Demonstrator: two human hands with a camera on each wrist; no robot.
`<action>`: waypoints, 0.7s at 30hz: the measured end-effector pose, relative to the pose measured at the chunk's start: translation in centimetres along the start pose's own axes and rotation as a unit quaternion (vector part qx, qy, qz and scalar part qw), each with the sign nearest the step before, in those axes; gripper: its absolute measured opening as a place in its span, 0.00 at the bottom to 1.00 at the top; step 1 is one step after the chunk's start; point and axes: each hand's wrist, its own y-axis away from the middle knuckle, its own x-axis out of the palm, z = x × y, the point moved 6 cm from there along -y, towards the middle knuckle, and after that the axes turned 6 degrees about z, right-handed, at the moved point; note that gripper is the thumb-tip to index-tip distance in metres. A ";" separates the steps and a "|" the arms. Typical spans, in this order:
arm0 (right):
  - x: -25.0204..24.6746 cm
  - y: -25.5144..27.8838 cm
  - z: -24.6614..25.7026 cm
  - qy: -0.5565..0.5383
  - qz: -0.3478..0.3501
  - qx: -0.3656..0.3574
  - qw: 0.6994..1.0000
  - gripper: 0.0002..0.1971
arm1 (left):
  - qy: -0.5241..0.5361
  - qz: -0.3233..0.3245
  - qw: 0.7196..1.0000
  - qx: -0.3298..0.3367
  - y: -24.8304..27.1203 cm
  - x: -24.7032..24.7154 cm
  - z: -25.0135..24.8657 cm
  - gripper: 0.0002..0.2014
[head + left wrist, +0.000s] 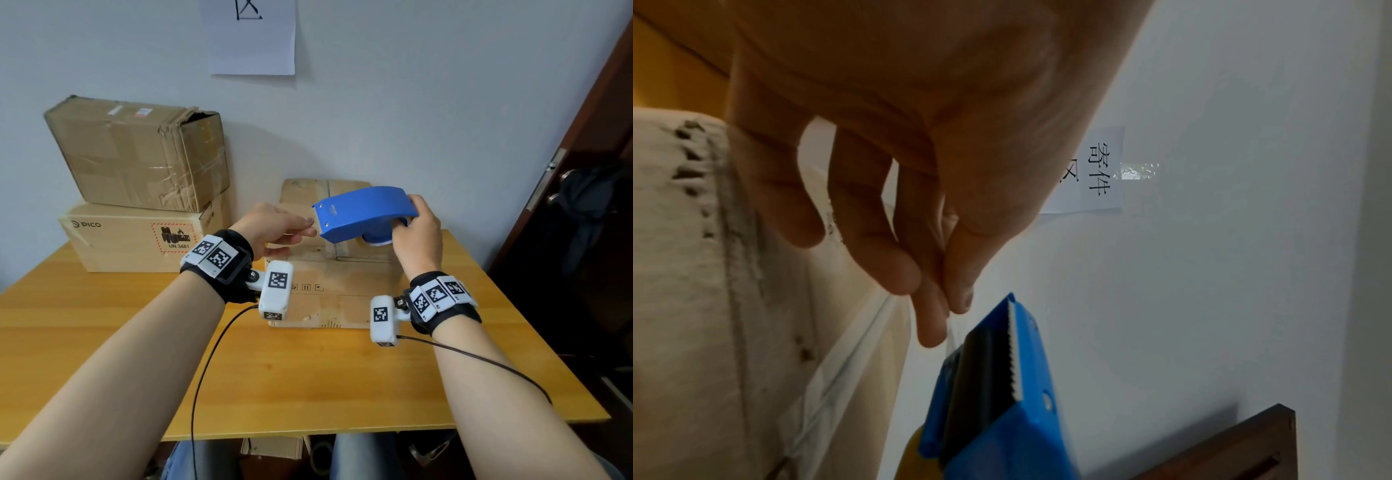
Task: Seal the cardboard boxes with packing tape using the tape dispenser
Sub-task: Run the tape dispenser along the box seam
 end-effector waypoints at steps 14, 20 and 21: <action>-3.5 0.5 -4.6 -0.046 -0.071 0.077 0.993 0.13 | -0.011 -0.029 1.000 0.005 -0.4 -2.4 1.7 0.13; -3.7 1.4 -5.2 -0.051 -0.097 0.071 0.991 0.16 | -0.013 -0.094 0.994 0.056 -0.7 -2.4 2.7 0.07; -3.6 1.5 -5.0 -0.050 -0.105 0.064 0.991 0.17 | -0.017 -0.121 0.989 0.082 -0.8 -2.3 2.6 0.09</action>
